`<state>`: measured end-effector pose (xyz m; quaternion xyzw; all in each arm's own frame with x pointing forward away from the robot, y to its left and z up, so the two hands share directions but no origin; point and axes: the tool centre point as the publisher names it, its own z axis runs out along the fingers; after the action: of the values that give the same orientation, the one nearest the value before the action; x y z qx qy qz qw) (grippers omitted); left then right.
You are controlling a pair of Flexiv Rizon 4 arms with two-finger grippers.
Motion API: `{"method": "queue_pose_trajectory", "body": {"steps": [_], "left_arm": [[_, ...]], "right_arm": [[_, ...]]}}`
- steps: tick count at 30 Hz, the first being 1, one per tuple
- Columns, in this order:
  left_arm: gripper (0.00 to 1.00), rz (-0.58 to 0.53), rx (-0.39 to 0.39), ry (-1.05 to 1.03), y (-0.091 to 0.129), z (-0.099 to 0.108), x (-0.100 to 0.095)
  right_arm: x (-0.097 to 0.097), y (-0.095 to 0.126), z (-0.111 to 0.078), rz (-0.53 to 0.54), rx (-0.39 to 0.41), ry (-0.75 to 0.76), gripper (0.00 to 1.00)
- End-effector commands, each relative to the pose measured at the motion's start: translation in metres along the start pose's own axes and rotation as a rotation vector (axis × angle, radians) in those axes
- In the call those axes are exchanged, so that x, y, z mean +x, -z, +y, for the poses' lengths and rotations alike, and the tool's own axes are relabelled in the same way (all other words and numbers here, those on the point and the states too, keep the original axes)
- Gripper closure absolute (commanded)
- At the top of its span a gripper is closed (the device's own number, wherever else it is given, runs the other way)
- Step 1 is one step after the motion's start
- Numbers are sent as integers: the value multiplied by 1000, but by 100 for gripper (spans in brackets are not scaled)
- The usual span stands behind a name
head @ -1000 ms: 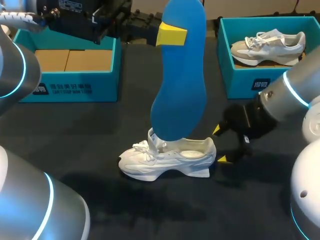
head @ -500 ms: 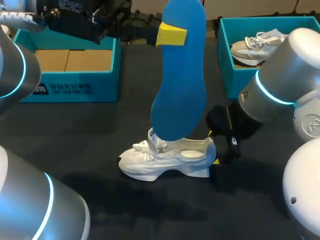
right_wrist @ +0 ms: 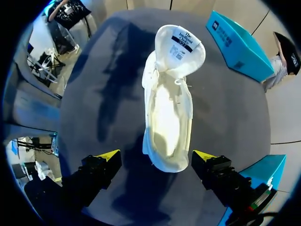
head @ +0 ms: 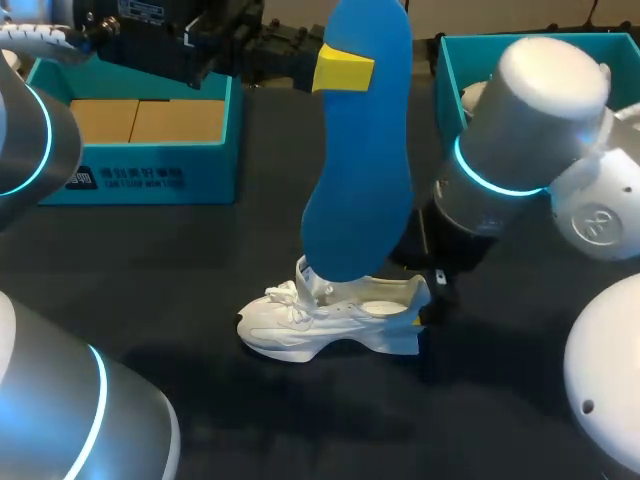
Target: Take the shoe out of the shoebox, open the shoe tongue, remove and reinsert the insole, then place the shoe into the shoebox
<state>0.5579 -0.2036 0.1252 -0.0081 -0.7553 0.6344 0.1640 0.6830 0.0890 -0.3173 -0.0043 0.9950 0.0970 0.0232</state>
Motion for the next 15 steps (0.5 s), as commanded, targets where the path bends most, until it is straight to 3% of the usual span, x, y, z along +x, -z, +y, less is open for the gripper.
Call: {"method": "queue_pose_trajectory", "body": {"steps": [1, 6, 15], "left_arm": [[100, 1, 0, -1, -1, 1, -1], [100, 1, 0, -1, -1, 1, -1], [100, 1, 0, -1, -1, 1, -1]], "right_arm": [[-2, -8, 5, 4, 98, -8, 0], [-1, -10, 3, -3, 71, -11, 0], [-9, -5, 18, -16, 68, 12, 0]]}}
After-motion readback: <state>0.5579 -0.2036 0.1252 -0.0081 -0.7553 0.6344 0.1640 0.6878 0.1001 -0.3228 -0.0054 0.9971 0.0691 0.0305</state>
